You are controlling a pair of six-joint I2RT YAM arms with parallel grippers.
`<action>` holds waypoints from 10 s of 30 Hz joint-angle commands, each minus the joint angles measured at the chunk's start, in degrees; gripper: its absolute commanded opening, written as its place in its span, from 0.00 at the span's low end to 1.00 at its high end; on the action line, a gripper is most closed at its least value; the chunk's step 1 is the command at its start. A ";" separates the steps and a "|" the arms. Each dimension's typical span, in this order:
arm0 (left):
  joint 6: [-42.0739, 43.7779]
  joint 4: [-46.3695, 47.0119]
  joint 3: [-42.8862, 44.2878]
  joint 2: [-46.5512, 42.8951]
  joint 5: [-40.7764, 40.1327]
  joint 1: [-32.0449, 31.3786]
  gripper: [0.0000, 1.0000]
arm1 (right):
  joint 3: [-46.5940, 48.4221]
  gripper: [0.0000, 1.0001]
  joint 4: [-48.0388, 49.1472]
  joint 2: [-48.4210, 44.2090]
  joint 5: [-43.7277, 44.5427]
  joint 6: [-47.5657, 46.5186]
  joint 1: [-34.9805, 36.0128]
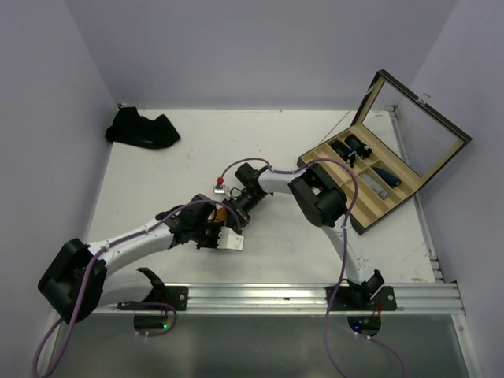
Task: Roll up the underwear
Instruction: Roll the underwear, then place the rolled underwear into the container
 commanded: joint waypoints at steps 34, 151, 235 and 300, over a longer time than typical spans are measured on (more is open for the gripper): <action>3.90 -41.62 48.29 65.54 19.32 16.92 0.00 | -21.11 0.56 5.90 -40.96 40.70 -28.78 6.99; -9.55 -35.29 48.65 65.11 13.08 14.11 0.10 | -25.60 0.57 15.05 -37.27 47.91 -40.82 12.01; -10.96 -16.99 17.96 35.21 4.63 2.77 0.06 | 2.19 0.59 -0.41 -23.01 30.60 -11.38 -24.18; -14.03 -32.39 40.12 57.02 7.28 9.27 0.05 | -28.67 0.68 17.15 -41.22 55.03 -36.88 25.02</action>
